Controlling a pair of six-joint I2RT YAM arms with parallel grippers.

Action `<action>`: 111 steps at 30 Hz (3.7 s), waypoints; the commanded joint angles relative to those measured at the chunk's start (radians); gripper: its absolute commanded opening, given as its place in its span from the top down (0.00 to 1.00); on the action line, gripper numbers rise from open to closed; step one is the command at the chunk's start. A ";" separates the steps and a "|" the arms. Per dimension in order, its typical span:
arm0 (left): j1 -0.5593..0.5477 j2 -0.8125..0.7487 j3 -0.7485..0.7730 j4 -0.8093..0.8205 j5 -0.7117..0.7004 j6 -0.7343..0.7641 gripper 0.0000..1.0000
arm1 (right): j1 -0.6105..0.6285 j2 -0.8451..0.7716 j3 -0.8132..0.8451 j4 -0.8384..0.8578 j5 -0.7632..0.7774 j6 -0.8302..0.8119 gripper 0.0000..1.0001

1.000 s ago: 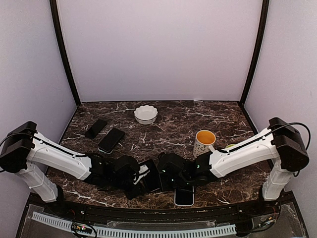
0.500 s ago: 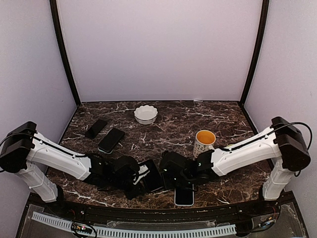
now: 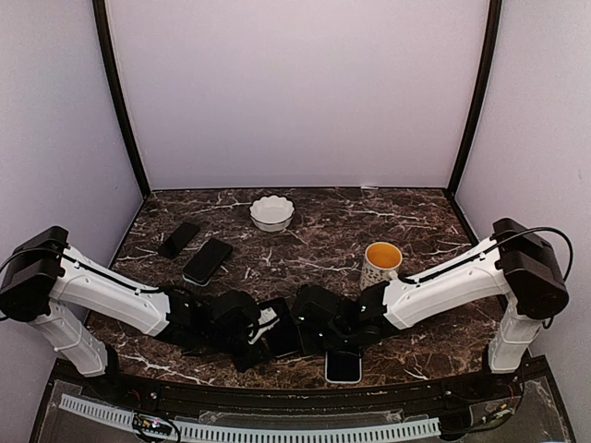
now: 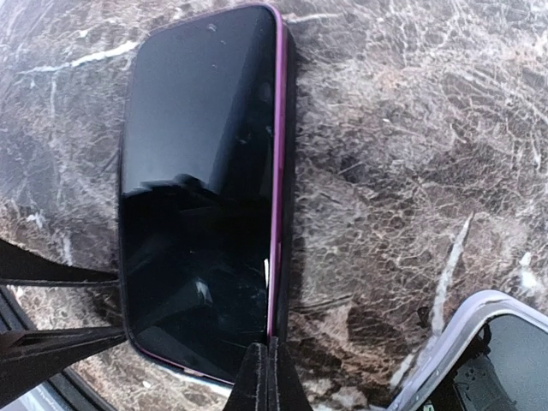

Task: Put the phone into the phone case
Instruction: Adjust the phone with the phone case, then pick up the phone with the phone case at the center of the board.

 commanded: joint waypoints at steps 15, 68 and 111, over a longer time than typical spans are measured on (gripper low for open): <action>-0.003 -0.128 0.011 -0.131 -0.077 -0.026 0.76 | 0.022 0.091 0.095 -0.240 0.087 0.011 1.00; 0.460 -0.350 0.341 -0.207 -0.260 0.163 0.15 | 0.055 0.334 0.491 -0.420 0.118 -0.007 0.05; 0.460 -0.331 0.317 -0.171 -0.142 0.174 0.15 | 0.110 0.186 0.380 -0.254 0.412 -0.047 1.00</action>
